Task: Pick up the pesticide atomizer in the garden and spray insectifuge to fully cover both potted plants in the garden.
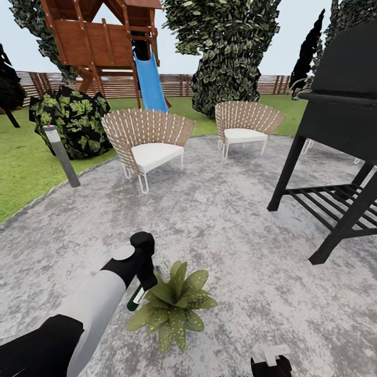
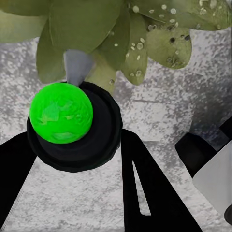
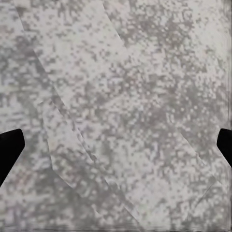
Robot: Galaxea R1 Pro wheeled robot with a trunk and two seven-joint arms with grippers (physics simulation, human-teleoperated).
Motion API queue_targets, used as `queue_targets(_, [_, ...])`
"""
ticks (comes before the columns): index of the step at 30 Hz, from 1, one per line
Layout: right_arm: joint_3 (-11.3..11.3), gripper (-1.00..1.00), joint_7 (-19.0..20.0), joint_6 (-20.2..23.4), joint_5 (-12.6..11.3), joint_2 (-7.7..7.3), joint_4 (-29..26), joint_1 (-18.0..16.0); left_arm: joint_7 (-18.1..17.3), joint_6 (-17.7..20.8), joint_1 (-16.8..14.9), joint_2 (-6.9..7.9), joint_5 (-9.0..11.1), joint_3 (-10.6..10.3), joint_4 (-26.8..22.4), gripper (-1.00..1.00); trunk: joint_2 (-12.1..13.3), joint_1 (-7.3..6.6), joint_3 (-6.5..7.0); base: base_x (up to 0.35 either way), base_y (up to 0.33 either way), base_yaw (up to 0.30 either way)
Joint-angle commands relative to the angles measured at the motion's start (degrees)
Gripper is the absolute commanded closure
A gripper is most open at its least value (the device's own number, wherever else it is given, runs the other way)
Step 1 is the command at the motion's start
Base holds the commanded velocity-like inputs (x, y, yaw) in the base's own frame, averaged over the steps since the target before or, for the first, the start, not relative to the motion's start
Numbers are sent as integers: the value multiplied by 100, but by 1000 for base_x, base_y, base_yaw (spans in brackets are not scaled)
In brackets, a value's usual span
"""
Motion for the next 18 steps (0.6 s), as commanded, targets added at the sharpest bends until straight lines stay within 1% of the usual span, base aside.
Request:
queue_targets(1, [47, -100, -22, -12, -27, 0, 5, -4, -50, 60, 0, 6, -46, 1, 7, 100, -2, -1, -5, 0, 0, -137])
queue_targets(4, [47, -100, -22, -12, -27, 2, 5, -4, -36, 62, 2, 18, -46, 8, 22, 100, -2, -1, -5, 0, 94, -38])
queue_targets(7, [47, -100, -22, -15, -27, 4, 5, -4, -34, 66, 2, 13, -46, 5, 31, 100, -2, -1, -5, 15, 269, -5])
queue_targets(9, [43, -100, -22, -13, -27, 1, 5, -4, -27, 68, 2, 11, -46, 3, 32, 100, -2, -1, -5, 161, 262, -1])
queue_targets(12, [41, -100, -22, -12, -27, 0, 5, -4, -25, 69, 2, 3, -41, -16, 32, 100, -2, -1, -5, 80, 42, 0])
queue_targets(18, [42, -100, -22, -12, -27, 0, 5, -4, -24, 69, 2, 2, -32, -17, 27, 100, -2, -1, -5, 4, 2, -25])
